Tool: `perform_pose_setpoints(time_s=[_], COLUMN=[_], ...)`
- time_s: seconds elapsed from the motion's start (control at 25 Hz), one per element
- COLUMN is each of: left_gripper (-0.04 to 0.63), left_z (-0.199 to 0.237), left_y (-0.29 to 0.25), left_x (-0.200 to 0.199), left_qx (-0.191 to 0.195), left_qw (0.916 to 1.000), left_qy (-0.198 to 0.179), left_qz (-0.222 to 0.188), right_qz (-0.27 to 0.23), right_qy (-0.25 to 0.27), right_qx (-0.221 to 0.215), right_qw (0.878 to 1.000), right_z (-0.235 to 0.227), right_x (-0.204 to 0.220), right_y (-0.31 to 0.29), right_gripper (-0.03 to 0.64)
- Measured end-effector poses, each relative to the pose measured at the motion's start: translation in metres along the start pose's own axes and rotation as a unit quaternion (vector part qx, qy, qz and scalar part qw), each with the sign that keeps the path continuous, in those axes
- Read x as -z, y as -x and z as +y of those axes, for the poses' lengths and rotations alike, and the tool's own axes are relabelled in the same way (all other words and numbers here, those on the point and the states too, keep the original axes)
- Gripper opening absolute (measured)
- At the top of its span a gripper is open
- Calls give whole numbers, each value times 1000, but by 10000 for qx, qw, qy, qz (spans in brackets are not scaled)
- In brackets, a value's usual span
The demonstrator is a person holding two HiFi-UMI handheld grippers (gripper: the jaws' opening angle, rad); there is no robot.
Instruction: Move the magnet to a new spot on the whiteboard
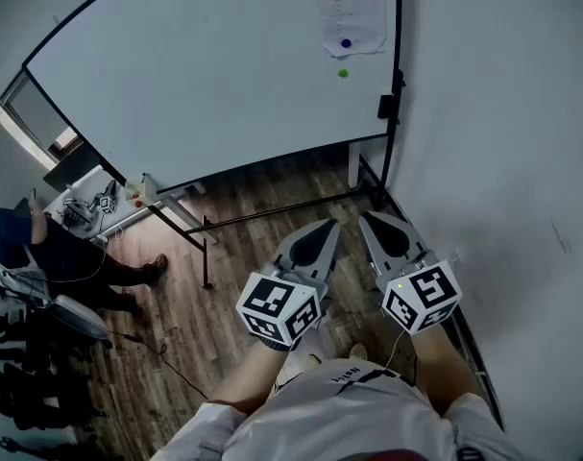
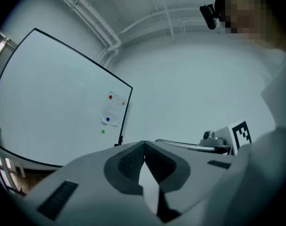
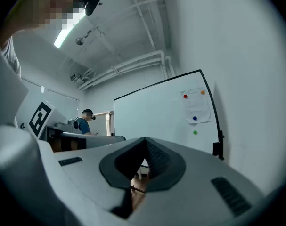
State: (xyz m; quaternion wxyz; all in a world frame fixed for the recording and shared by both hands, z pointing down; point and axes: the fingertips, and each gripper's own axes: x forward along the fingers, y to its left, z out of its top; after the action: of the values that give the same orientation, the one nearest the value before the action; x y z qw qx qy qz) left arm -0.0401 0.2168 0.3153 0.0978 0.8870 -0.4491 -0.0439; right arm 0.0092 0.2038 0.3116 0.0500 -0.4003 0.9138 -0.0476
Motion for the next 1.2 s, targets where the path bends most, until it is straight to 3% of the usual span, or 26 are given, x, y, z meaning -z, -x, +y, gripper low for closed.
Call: perform_pose_setpoints(time_s=[0.52, 0.76, 1.0, 1.2], left_gripper=[11, 11, 12, 11], left_z=[-3, 6, 4, 2], left_y=[-14, -25, -38, -57], left_x=[4, -1, 3, 12], left_qx=[-69, -273, -418, -422], left_qw=[10000, 9996, 9990, 9991], left_qy=[-10, -82, -124, -77], left_qz=[51, -36, -66, 61], right_qz=[-288, -440, -232, -142], right_qy=[-246, -1087, -980, -763], right_qx=[-38, -69, -260, -168], right_qw=[9993, 9931, 9946, 9968], right_z=[-18, -55, -67, -84], right_x=[-13, -19, -5, 1], right_y=[10, 17, 18, 12], right_gripper=[11, 11, 11, 11])
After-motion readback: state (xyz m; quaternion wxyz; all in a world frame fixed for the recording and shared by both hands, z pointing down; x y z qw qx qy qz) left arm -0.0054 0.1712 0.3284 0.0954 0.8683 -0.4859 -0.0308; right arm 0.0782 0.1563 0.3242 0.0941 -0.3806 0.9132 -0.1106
